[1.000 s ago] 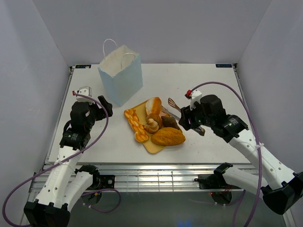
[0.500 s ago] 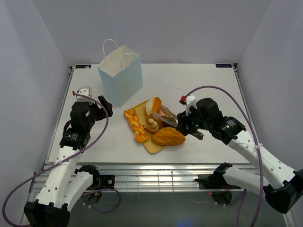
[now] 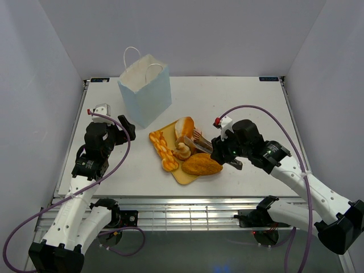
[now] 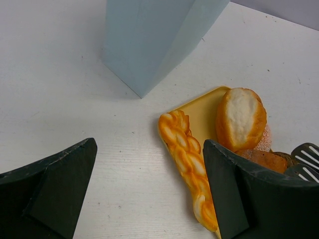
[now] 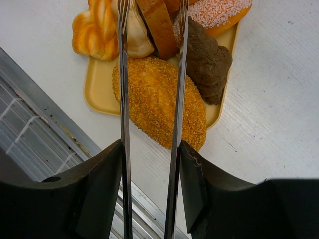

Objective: Place the fake bread into the paper bag

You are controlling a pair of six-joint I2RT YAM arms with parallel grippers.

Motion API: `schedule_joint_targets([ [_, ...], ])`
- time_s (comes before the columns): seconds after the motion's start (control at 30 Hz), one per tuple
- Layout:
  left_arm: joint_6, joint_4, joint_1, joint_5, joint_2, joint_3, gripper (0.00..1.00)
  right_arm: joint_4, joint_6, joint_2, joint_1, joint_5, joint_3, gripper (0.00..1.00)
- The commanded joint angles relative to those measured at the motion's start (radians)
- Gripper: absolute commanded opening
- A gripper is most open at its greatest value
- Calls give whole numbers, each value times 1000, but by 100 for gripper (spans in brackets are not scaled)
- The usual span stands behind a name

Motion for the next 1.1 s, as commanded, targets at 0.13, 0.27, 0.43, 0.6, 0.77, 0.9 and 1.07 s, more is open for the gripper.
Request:
schedule_joint_targets([
  [0.13,9,10,5,15,-11,19,98,78,7,39,6,-6,-6,51],
  [0.27,11,10,5,15,-13,19,98,86,6,47,6,6,-5,49],
  [0.43,11,12,5,20,-16,21,98,92,7,56,6,5,-11,47],
  [0.6,11,12,3,23,-16,21,98,103,7,67,6,-6,-18,44],
  [0.77,11,10,5,23,-17,21,98,97,3,82,6,-28,-14,40],
  [0.9,11,10,5,23,-17,19,98,87,4,86,6,-46,-11,33],
  [1.07,11,10,5,23,-19,21,98,74,6,82,8,-54,8,17],
])
